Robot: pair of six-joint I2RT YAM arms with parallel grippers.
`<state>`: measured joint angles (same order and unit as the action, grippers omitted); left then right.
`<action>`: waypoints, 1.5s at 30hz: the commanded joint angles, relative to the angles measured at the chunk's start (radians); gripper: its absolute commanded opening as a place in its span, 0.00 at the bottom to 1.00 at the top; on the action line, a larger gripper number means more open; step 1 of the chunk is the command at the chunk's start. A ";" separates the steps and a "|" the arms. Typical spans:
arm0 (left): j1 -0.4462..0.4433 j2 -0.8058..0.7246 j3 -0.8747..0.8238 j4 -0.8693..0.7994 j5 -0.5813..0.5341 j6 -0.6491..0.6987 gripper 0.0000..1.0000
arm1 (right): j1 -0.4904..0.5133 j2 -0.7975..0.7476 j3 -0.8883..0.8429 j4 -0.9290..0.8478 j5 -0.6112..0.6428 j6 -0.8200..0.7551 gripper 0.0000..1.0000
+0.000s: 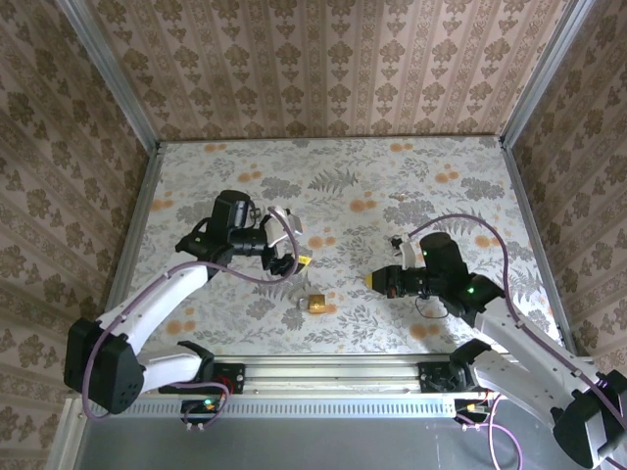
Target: Unlock with the key
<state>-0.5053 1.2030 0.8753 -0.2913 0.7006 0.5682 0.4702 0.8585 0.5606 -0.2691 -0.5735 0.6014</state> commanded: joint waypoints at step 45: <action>0.278 1.114 1.061 -0.736 -0.644 -0.729 0.65 | -0.013 0.258 0.196 0.020 -0.072 -0.033 0.00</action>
<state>-0.2096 2.2902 1.8900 -1.0119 0.0795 -0.0986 0.4625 1.1378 0.7658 -0.2672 -0.6216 0.5793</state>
